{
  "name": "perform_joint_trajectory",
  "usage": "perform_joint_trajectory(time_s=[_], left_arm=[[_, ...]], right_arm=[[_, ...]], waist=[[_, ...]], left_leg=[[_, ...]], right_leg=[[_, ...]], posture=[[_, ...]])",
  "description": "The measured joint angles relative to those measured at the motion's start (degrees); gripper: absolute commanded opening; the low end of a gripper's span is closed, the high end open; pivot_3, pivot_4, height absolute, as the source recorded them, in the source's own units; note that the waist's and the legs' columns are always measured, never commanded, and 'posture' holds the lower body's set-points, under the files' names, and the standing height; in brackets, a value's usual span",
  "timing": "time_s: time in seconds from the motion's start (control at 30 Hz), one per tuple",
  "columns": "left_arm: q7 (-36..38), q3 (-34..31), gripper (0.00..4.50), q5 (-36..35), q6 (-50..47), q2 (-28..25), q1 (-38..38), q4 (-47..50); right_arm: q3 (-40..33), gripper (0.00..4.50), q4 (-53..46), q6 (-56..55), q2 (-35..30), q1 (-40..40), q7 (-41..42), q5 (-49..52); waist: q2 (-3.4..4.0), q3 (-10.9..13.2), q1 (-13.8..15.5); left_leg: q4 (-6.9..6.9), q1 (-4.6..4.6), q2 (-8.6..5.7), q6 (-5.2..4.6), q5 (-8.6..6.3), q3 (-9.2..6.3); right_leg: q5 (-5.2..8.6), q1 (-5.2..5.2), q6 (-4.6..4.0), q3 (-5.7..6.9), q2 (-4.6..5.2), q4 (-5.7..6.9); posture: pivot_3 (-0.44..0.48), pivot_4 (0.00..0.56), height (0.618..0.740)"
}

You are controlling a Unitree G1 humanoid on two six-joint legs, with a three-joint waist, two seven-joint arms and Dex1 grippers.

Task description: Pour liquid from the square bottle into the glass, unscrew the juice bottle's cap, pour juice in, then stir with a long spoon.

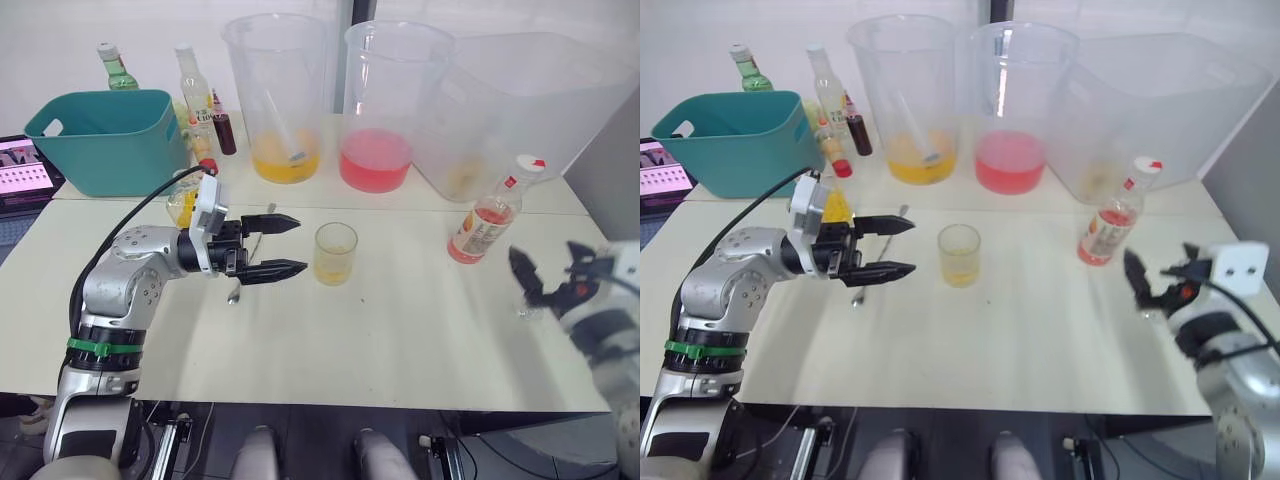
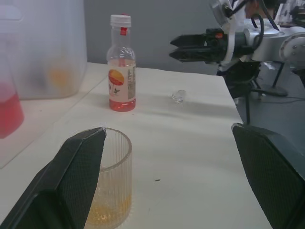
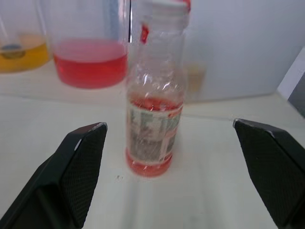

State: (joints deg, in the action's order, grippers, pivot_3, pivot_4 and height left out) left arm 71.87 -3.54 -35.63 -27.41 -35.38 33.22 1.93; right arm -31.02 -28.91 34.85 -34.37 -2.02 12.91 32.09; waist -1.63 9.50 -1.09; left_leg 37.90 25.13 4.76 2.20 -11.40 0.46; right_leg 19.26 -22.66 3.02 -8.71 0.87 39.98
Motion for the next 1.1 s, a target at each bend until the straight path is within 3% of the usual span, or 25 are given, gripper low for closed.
perform_joint_trajectory(time_s=[0.37, 0.63, 0.93, 1.1], left_arm=[[-7.83, -3.65, 4.48, -1.59, -0.43, -0.48, -8.94, 10.69], [-11.20, -5.35, 4.48, -6.11, -4.38, -0.84, -11.20, 15.13], [-13.55, -5.33, 4.50, -6.50, -4.06, -0.47, -11.13, 15.61], [-13.65, -5.02, 4.50, -6.48, -3.98, -0.46, -10.88, 15.59]], right_arm=[[6.58, 4.50, 18.44, -1.73, -3.80, -18.30, 7.25, -2.49], [9.97, 4.50, 30.61, -6.01, -5.60, -24.99, 12.25, -6.63], [10.45, 1.69, 40.14, -9.56, -6.12, -31.06, 17.86, -7.28], [10.35, 1.59, 40.47, -9.32, -6.51, -31.21, 19.35, -6.91]], waist=[[0.06, -0.01, 0.22], [0.07, -0.01, 0.24], [0.10, 0.00, 0.25], [0.10, 0.00, 0.36]], left_leg=[[0.01, -0.01, -0.05, 0.01, 0.00, -0.18], [0.00, -0.01, -0.09, 0.01, 0.00, -0.23], [-0.01, -0.01, -0.11, 0.01, 0.00, -0.25], [-0.01, -0.01, -0.14, 0.01, 0.00, -0.25]], right_leg=[[0.00, 0.19, -0.01, 0.14, 0.05, -0.16], [0.00, 0.24, -0.01, 0.21, 0.12, -0.22], [0.00, 0.27, -0.01, 0.24, 0.13, -0.24], [0.00, 0.29, -0.01, 0.26, 0.16, -0.27]], posture=[[0.000, 0.150, 0.719], [0.000, 0.150, 0.719], [0.000, 0.150, 0.719], [0.000, 0.150, 0.719]])
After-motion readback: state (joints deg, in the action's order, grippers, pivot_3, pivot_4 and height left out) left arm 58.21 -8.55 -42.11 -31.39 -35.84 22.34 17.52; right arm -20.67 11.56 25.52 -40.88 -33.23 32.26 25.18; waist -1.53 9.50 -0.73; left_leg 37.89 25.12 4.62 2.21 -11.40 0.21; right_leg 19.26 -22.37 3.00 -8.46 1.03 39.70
